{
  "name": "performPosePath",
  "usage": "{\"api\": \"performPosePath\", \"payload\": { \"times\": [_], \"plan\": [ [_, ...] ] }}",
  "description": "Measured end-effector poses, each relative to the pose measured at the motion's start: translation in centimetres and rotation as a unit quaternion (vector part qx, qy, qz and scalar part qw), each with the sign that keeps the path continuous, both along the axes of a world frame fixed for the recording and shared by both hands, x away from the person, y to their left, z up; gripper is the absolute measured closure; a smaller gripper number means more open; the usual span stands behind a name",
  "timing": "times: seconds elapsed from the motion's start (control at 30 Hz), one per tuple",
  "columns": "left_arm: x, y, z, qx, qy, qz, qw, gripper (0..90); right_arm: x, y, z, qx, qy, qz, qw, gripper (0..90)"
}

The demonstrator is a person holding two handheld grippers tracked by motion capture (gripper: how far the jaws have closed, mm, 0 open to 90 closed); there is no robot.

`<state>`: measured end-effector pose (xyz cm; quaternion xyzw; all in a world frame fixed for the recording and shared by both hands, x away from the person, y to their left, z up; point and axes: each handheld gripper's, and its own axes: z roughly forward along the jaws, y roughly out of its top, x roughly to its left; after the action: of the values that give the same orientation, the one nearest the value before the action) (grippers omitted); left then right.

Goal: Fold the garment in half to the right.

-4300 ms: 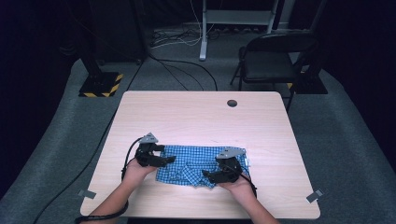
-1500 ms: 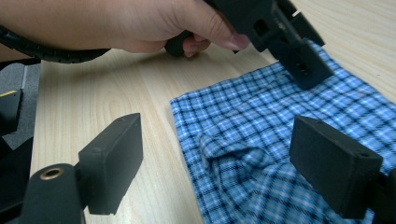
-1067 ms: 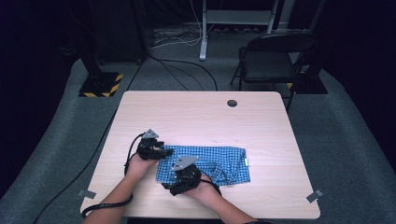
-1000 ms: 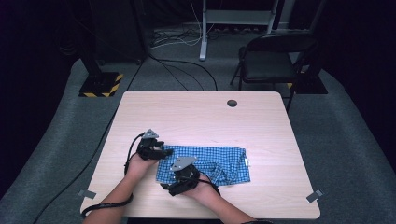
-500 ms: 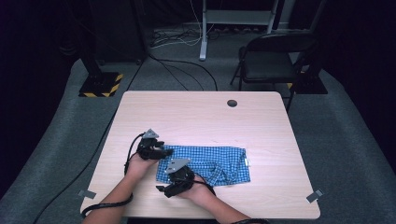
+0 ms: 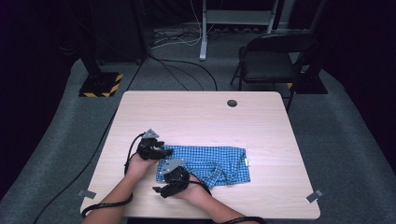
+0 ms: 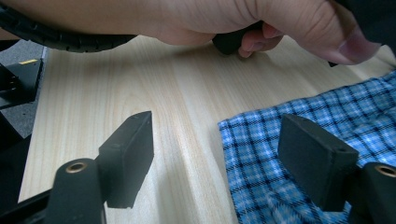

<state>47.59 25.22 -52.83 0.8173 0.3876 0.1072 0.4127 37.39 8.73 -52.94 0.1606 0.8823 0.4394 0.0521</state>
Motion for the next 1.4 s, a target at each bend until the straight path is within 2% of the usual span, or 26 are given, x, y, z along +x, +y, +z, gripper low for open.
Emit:
{"api": "performPosePath", "payload": {
  "times": [0.17,0.43,0.67,1.17,1.4],
  "plan": [
    [0.0,0.0,0.0,0.000,0.000,-0.001,1.0000,35.8,0.1,0.3,-0.2,-0.001,0.009,0.001,1.0000,28.7],
    [0.0,0.0,0.0,0.001,-0.001,0.000,1.0000,35.9,0.3,0.9,-0.5,-0.011,0.011,-0.001,0.9999,32.0],
    [0.0,-0.1,0.0,0.001,0.000,-0.002,1.0000,36.5,0.5,1.2,-0.5,-0.010,0.017,-0.004,0.9998,32.6],
    [0.1,-0.2,0.0,0.003,-0.002,-0.005,1.0000,41.1,0.7,1.6,-0.6,-0.018,0.007,-0.009,0.9998,39.6],
    [-0.1,-0.3,0.0,0.002,-0.004,-0.012,0.9999,47.4,0.6,1.6,-0.6,-0.024,-0.013,-0.020,0.9994,49.3]
  ]
}}
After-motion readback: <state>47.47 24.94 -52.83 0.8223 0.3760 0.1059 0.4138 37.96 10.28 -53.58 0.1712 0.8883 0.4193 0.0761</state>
